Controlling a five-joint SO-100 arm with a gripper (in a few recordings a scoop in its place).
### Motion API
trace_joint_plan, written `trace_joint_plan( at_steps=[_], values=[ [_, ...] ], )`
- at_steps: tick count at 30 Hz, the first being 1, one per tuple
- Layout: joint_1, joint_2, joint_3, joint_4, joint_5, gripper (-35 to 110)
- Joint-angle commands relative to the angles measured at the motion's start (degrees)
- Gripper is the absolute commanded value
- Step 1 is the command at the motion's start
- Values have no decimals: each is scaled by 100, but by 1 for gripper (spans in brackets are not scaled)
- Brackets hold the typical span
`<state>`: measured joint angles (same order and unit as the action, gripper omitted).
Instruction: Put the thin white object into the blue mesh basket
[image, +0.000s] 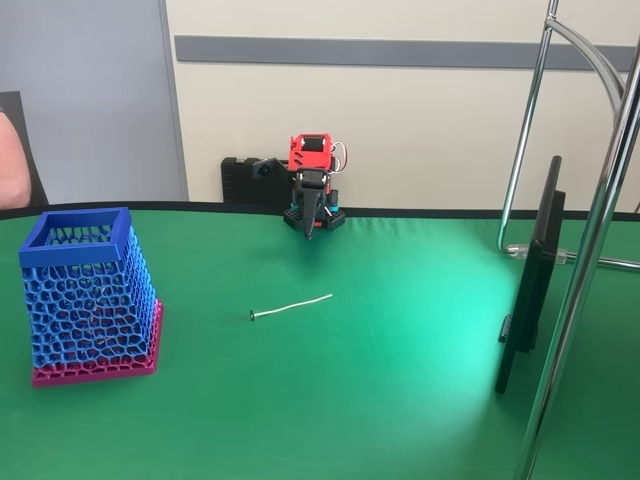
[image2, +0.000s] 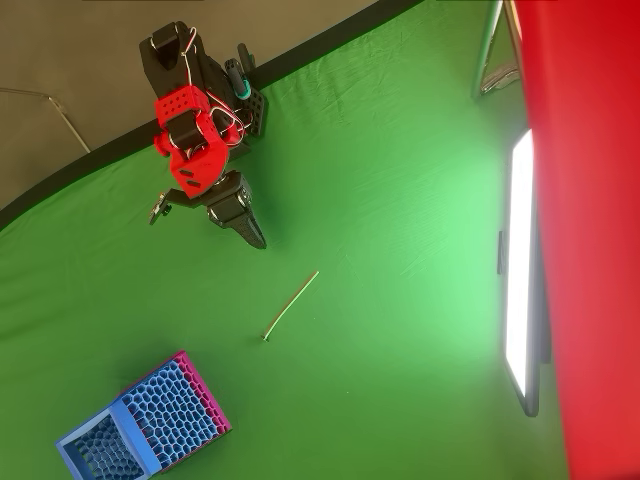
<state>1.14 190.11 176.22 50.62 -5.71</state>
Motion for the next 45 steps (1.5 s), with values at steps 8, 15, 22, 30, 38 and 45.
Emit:
trace_joint_plan(
  at_steps=[8, 15, 22, 30, 38, 45],
  values=[
    [-9, 44, 35, -26, -35, 1],
    [0, 44, 26, -26, 9, 1],
    [0, 44, 26, -26, 18, 1],
    [44, -70, -149, 44, -18, 1],
    [149, -483, -853, 369, 70, 1],
    [299, -1318, -1951, 791, 79, 1]
  ],
)
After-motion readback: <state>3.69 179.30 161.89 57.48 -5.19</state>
